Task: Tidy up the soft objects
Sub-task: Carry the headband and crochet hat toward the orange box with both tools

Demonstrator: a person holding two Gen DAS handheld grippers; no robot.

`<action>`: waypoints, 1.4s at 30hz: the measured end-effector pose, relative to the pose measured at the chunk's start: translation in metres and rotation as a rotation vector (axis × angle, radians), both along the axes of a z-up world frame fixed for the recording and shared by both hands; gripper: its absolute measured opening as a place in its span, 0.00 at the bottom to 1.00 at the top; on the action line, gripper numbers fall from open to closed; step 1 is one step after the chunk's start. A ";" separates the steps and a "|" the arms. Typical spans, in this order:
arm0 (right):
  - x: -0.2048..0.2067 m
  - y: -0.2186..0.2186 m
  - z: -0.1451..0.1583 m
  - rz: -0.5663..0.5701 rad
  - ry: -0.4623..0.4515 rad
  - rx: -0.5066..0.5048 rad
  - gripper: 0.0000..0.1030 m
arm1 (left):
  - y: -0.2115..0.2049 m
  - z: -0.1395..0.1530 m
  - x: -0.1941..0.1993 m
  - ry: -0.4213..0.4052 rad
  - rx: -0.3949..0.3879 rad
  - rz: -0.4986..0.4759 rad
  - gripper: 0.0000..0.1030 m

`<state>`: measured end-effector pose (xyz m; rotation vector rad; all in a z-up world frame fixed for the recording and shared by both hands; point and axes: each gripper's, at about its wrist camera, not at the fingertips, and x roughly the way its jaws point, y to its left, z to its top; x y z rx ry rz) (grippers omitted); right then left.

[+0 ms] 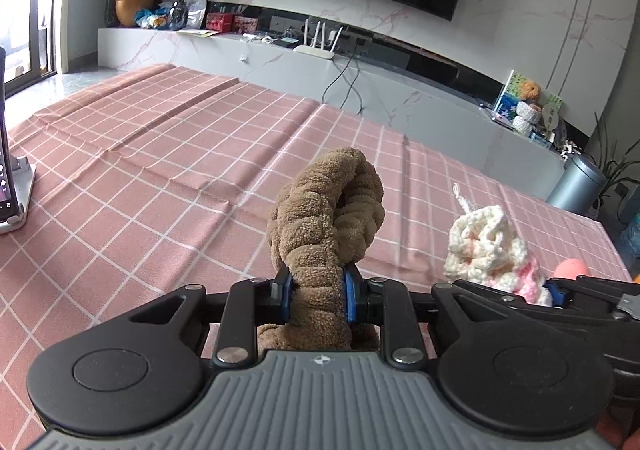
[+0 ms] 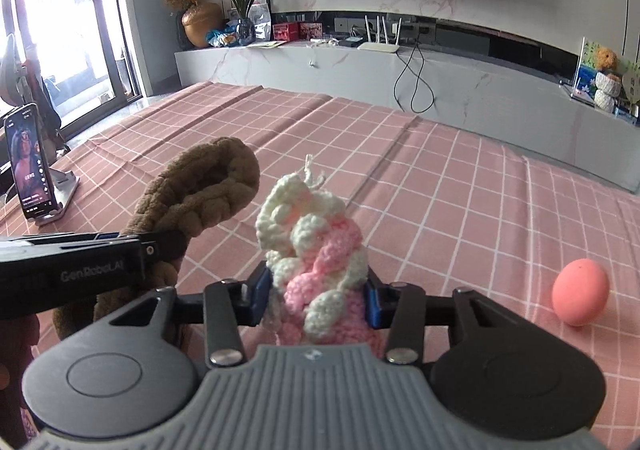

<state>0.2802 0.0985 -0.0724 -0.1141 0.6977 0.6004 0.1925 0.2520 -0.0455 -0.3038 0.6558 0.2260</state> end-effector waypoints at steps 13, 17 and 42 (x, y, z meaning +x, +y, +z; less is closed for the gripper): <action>-0.089 -0.091 0.062 -0.045 -0.101 0.078 0.45 | -0.068 0.053 -0.054 -0.086 -0.023 -0.137 0.26; -0.112 -0.126 0.076 -0.084 -0.127 0.096 0.46 | -0.093 0.076 -0.067 -0.128 -0.023 -0.198 0.26; -0.173 -0.372 0.123 -0.432 -0.229 0.104 0.47 | -0.257 0.139 -0.047 -0.239 -0.262 -0.672 0.26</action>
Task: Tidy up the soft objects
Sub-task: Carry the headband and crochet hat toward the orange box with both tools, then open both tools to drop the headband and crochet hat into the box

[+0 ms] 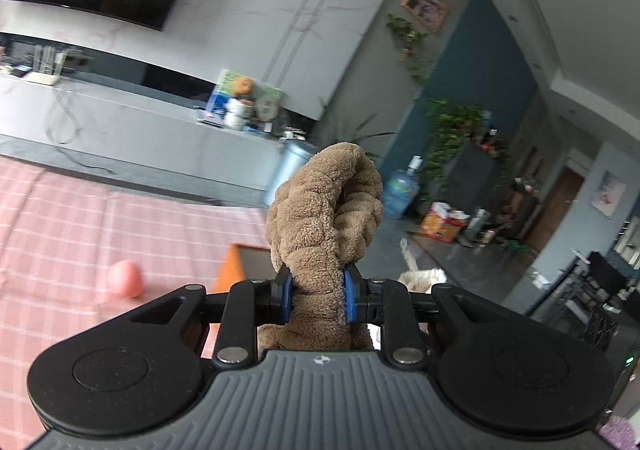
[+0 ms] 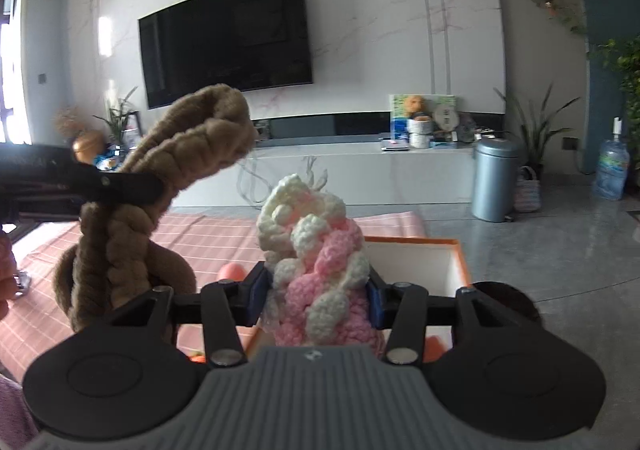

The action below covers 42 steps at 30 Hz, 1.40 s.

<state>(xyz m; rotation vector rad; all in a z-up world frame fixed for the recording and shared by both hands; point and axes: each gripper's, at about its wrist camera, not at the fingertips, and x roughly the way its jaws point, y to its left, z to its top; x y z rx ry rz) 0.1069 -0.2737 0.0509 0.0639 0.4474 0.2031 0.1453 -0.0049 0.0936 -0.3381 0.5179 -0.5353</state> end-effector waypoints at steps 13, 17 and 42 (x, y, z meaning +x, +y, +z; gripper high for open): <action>0.037 -0.039 -0.056 -0.003 0.199 0.026 0.48 | -0.087 -0.055 0.071 0.175 0.074 -0.121 0.26; 0.047 -0.039 -0.074 -0.024 0.252 0.027 0.49 | -0.096 -0.082 0.079 0.245 0.135 -0.125 0.26; 0.067 -0.014 -0.100 0.000 0.382 0.091 0.68 | -0.113 -0.094 0.069 0.219 0.372 -0.126 0.56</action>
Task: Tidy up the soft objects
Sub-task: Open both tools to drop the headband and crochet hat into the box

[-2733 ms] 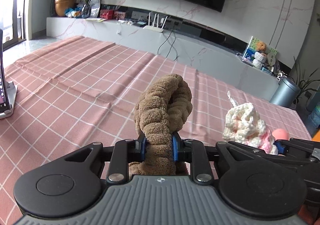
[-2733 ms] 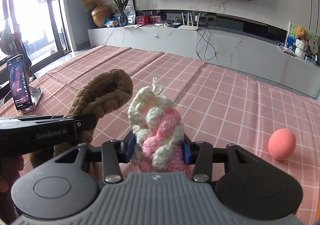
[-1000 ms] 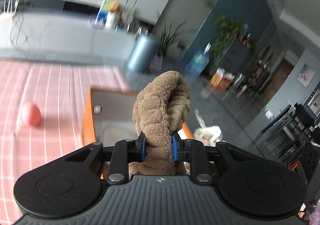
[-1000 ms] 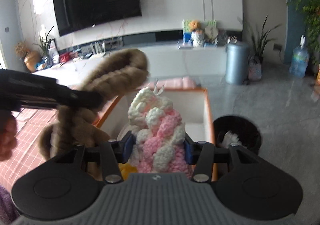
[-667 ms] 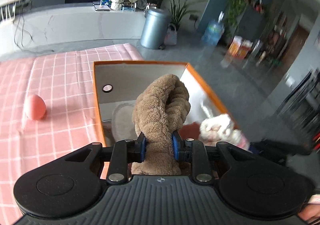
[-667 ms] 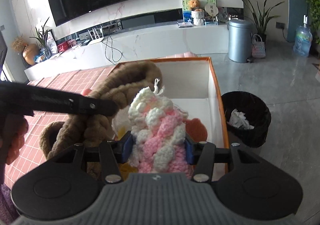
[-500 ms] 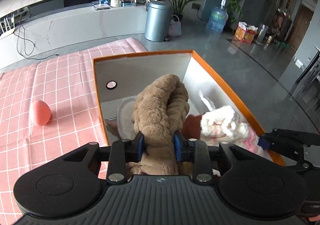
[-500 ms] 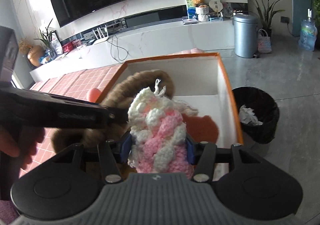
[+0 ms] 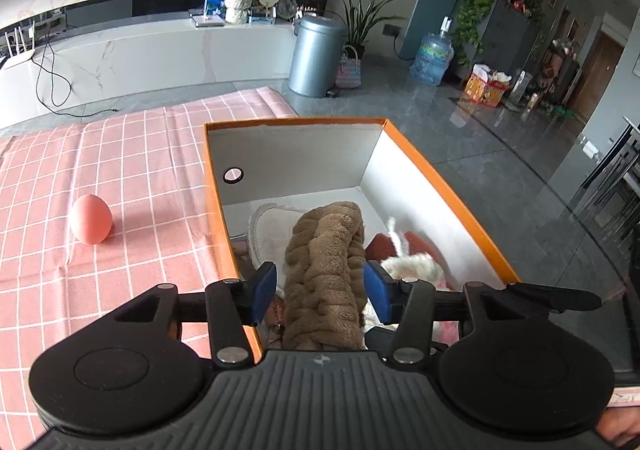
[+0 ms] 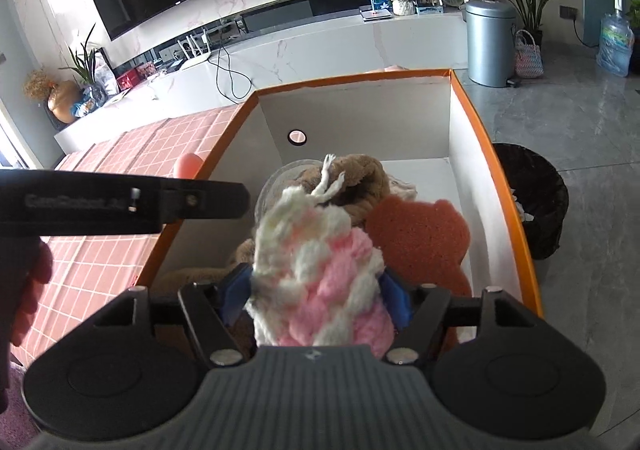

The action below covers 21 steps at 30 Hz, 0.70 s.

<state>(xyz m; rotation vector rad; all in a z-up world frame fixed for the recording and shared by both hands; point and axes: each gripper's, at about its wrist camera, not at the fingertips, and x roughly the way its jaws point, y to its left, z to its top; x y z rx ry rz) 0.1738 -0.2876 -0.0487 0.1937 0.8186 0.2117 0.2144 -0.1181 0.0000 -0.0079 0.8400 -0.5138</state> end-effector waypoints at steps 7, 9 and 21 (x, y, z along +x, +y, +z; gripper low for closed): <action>-0.020 -0.008 0.013 -0.011 -0.030 -0.038 0.74 | 0.016 0.012 -0.014 -0.036 -0.061 0.014 0.56; -0.026 -0.010 0.015 -0.024 -0.030 -0.035 0.75 | 0.021 0.015 -0.020 -0.049 -0.073 0.024 0.56; -0.022 -0.002 -0.001 -0.084 0.060 -0.063 0.31 | 0.062 0.012 -0.041 -0.051 -0.117 0.107 0.56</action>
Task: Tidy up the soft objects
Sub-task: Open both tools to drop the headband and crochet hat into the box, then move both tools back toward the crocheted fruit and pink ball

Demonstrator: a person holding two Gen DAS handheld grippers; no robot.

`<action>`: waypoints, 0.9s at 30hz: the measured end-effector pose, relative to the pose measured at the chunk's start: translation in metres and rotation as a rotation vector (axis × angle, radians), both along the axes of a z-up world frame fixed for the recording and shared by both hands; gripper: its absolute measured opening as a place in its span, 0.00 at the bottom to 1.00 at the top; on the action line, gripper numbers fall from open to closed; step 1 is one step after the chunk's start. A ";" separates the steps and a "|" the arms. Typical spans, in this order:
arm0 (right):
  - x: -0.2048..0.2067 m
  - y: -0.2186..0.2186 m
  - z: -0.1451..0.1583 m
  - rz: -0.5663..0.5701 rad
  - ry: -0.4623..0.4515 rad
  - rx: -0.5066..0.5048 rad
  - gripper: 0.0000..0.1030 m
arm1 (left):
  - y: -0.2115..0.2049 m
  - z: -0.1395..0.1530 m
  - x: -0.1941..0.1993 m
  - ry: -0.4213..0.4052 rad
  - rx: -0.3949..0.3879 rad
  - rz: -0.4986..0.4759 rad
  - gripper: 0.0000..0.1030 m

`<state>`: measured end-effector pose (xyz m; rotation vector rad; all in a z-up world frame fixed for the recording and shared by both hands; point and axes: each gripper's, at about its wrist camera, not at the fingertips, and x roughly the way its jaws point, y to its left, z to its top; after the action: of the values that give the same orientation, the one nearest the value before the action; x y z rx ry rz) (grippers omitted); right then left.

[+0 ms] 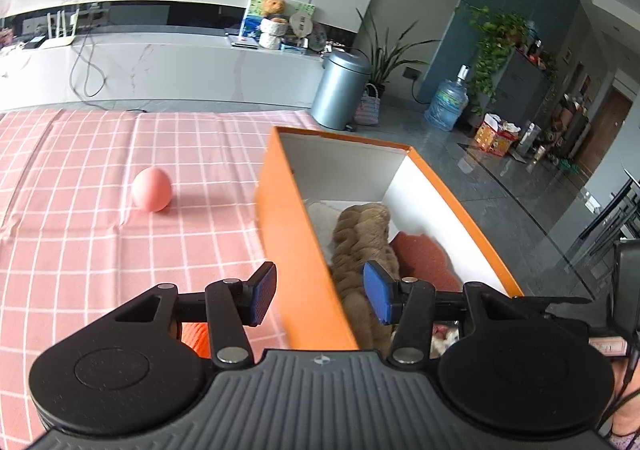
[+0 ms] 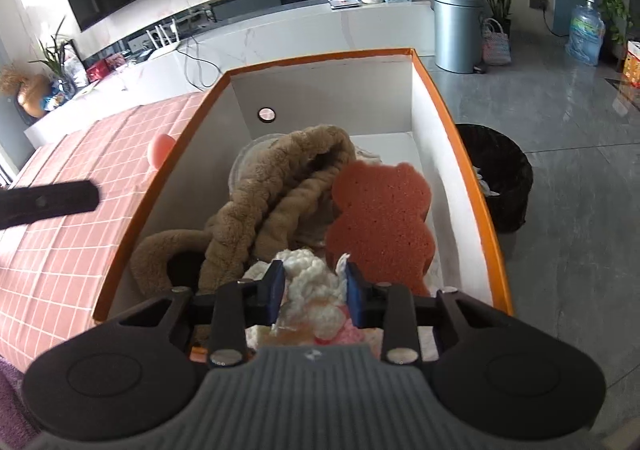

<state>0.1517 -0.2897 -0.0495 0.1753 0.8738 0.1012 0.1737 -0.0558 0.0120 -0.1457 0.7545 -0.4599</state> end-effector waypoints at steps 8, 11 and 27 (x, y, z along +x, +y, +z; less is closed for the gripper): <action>-0.028 0.015 0.032 -0.034 -0.142 -0.043 0.58 | 0.039 0.002 -0.016 -0.016 -0.050 0.063 0.56; -0.042 0.033 0.046 -0.019 -0.248 -0.071 0.61 | 0.057 0.005 -0.021 -0.042 -0.086 0.085 0.56; -0.061 0.164 0.028 0.262 -0.380 -0.212 0.47 | 0.115 -0.018 -0.052 -0.114 -0.017 0.140 0.56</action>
<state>0.0908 -0.1255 -0.0218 -0.1555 0.5187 0.2752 0.1217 0.0588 -0.0059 -0.1856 0.6243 -0.3392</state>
